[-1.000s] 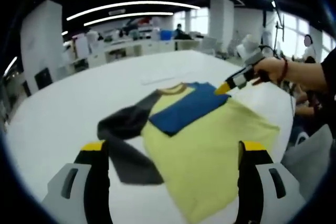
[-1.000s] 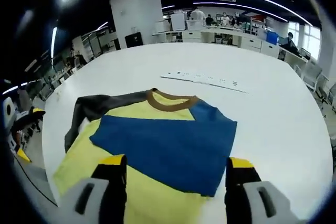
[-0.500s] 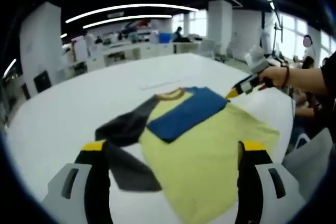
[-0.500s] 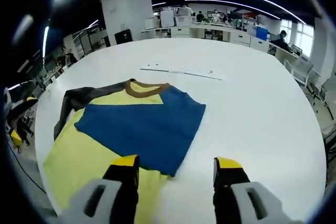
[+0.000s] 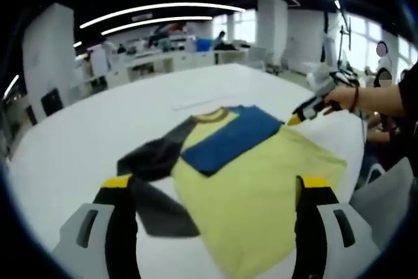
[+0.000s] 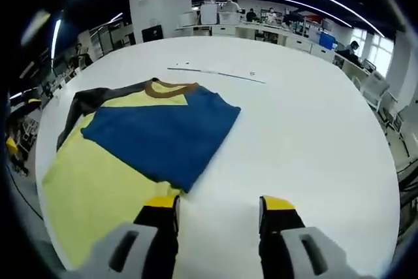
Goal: Fold the garment on the visible template until the final outline fits inside the template.
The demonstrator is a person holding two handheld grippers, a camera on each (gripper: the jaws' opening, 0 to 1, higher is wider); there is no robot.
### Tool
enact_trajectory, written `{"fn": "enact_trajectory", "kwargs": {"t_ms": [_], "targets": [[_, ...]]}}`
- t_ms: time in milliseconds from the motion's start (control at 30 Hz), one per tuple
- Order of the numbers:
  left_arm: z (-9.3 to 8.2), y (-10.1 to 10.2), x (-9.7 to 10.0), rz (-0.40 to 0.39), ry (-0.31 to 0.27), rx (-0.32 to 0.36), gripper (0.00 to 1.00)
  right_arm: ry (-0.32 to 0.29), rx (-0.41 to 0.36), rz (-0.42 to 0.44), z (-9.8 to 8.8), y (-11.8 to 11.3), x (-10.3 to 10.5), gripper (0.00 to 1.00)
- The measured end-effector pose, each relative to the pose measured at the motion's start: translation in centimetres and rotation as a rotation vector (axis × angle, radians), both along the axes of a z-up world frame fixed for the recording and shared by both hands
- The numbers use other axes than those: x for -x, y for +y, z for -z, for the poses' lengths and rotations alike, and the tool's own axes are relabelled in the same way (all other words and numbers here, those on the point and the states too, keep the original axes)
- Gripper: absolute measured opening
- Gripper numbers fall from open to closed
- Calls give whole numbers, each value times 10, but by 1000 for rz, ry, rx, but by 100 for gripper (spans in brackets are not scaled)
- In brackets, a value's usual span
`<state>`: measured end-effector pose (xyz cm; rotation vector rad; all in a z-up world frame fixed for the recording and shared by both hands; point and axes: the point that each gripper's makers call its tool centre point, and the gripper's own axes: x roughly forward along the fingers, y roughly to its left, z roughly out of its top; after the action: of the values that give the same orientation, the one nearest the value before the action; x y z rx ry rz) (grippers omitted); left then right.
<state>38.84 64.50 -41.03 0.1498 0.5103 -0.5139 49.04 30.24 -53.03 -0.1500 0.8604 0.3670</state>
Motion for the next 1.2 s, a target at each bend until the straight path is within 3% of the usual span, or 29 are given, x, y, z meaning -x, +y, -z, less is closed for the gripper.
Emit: {"fn": "enact_trajectory", "kwargs": {"t_ms": [500,933,1200], "targets": [[3,-2,0,5,8,-3,97,5,-40,-63,1,21,10,47],[3,5,1,-9,13,4,96,21,-112,-48,7,44,4,20],[5,12,1,-30,21,12,96,8,-101,-42,6,48,1,8]]}}
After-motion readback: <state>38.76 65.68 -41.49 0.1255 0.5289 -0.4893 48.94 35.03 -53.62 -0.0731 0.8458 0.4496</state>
